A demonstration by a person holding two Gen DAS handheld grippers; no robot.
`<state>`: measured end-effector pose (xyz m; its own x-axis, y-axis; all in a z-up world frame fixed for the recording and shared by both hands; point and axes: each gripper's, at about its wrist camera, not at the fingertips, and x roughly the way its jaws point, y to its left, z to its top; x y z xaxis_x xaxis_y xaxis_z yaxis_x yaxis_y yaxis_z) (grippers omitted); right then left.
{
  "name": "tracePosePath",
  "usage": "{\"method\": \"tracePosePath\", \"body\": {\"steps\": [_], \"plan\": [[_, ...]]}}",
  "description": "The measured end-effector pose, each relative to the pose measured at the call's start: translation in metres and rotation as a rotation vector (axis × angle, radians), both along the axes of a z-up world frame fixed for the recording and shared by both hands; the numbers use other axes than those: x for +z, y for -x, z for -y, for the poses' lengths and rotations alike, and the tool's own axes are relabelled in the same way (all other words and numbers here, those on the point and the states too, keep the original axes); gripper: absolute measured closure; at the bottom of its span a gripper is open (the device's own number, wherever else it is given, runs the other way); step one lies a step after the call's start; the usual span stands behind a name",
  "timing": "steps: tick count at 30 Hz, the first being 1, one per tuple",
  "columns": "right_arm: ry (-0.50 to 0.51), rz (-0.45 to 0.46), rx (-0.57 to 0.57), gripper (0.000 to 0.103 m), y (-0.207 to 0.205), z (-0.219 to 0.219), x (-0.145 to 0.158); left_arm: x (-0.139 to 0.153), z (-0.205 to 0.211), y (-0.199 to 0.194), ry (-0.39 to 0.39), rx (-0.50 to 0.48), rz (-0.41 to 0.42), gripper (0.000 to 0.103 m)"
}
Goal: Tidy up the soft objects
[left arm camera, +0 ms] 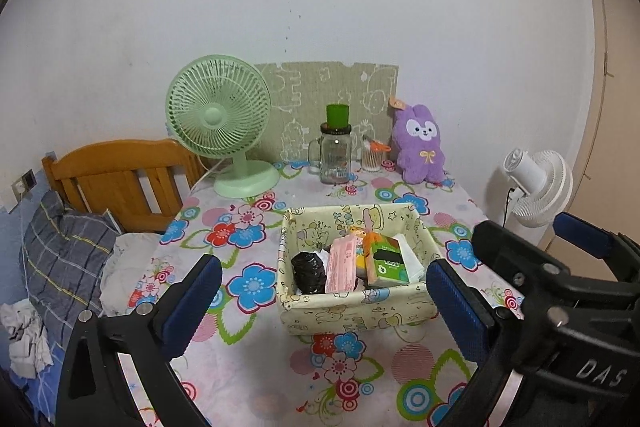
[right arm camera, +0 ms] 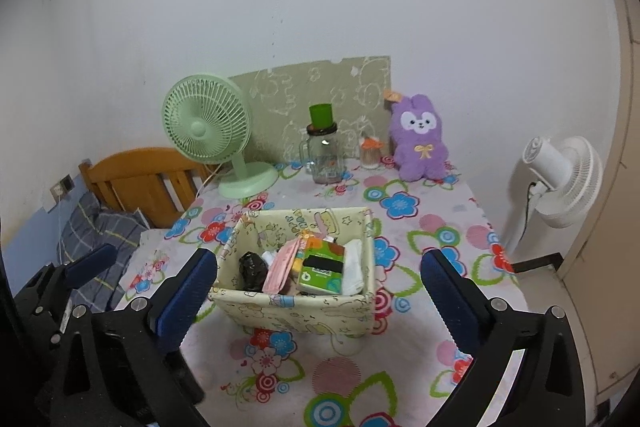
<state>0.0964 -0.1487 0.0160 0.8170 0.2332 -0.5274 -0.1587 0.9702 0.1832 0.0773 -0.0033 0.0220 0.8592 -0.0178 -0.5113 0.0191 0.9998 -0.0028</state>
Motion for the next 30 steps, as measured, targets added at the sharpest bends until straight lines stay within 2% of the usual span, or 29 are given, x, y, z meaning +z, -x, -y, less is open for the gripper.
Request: {"method": "tracePosePath", "body": {"steps": [17,23,30], "plan": [[0.028,0.078,-0.111,0.000,0.056,0.031,0.024,0.022,-0.004,0.052,-0.018,0.017,0.094,0.000],[0.056,0.108,-0.149,0.000,0.073,0.034,0.027,0.022,-0.007,0.060,-0.019,0.015,0.106,0.000],[0.060,0.106,-0.142,0.000,0.077,0.033,0.026,0.023,-0.011,0.064,-0.012,0.024,0.115,0.000]]}}
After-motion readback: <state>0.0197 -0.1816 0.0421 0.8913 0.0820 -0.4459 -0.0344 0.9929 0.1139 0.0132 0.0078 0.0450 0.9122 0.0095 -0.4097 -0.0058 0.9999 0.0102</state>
